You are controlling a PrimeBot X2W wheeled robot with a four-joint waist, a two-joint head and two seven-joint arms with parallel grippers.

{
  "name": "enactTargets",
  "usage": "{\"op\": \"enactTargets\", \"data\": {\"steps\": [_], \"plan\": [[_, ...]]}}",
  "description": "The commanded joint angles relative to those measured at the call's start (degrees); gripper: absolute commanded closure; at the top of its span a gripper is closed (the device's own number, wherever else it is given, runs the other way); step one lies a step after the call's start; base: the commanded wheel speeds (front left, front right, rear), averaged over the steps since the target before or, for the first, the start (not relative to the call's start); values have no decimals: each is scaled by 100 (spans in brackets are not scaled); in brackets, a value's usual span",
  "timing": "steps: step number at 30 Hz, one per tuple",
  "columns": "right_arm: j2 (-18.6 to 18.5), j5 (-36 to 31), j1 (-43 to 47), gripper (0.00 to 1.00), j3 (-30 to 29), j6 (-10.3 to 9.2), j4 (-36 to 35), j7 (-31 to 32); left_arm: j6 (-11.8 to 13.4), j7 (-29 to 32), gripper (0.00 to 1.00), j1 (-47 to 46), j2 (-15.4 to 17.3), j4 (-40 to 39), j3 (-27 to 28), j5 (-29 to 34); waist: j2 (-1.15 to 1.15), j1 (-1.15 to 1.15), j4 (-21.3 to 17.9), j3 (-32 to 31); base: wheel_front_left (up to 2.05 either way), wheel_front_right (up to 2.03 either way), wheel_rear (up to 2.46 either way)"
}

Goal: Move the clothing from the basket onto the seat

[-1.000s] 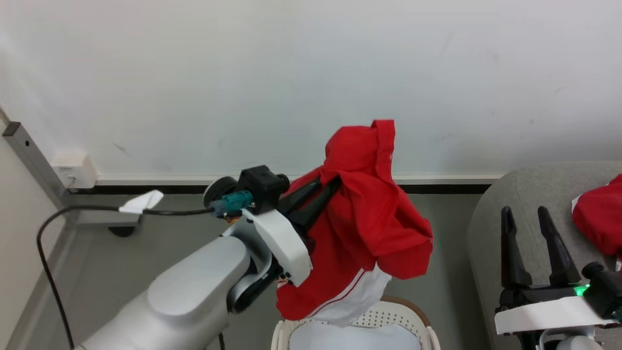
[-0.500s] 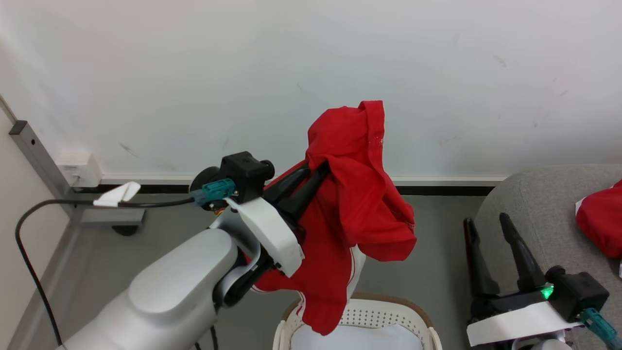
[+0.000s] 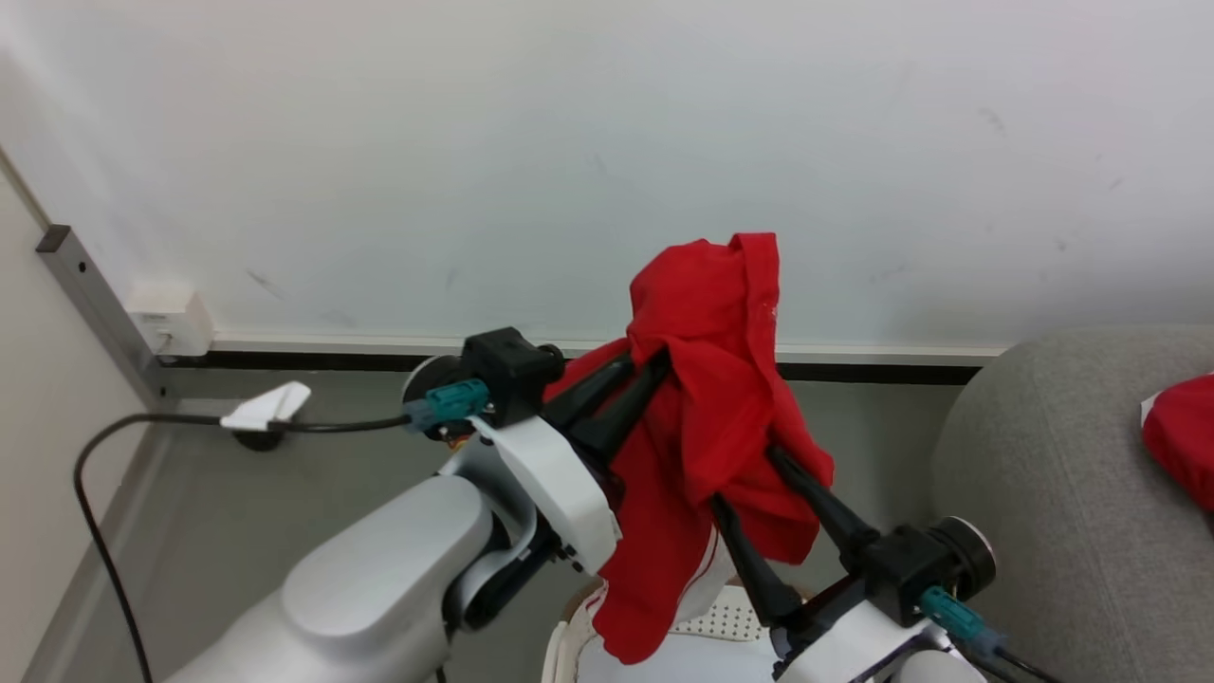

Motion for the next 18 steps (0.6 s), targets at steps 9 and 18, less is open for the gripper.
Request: {"op": "enactTargets", "data": {"steps": [9,18], "plan": [[-2,162,-461,0,340,-15,824,-2,-108,94,100,124,-340,-11,-330,101,0,0,470,-137,0,0,0],[9,19,-399,0,-2,-15,1335,-2,-177,222,100,187,-605,-92,-616,108,0,0,879,-253,0,0,0]]}}
